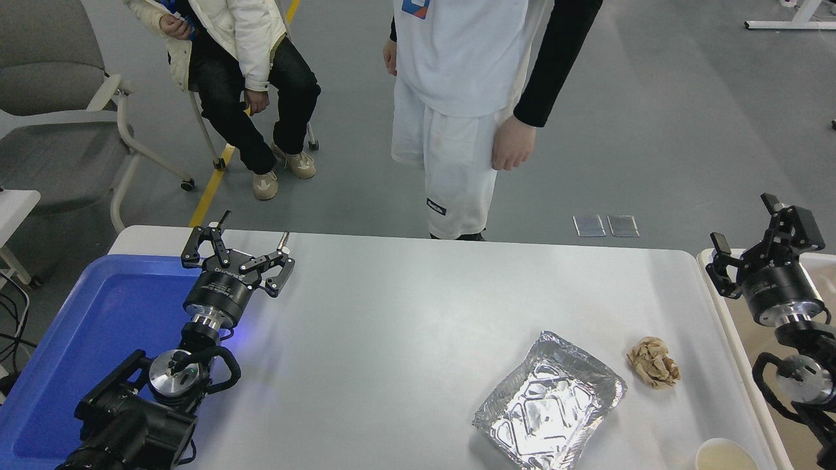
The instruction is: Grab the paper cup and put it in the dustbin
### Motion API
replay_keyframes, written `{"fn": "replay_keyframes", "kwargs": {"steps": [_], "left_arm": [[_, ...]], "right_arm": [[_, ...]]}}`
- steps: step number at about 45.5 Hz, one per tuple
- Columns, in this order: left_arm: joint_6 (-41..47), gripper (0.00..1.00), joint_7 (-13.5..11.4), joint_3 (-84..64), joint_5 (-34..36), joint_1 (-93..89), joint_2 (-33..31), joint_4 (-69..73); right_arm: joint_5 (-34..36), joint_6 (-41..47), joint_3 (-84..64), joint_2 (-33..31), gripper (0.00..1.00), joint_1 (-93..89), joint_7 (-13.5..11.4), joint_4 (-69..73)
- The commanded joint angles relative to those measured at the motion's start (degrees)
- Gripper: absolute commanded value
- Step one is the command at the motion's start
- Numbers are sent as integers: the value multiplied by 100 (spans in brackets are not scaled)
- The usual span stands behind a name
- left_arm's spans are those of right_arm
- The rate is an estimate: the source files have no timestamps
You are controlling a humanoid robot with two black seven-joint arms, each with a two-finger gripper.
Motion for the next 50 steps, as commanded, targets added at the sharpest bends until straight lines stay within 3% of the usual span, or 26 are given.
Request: {"fn": "replay_keyframes", "kwargs": {"steps": [1,40,50], "left_arm": [[0,99,0,0,0,0,-9,0],[0,99,0,0,0,0,0,0],[0,99,0,0,0,0,0,0]], "right_arm": [[2,-32,4,-30,100,1,0,-12],[2,-23,-40,-276,100,-8,-18,-38],[2,-5,-58,-715,100,141,-27,120]]}}
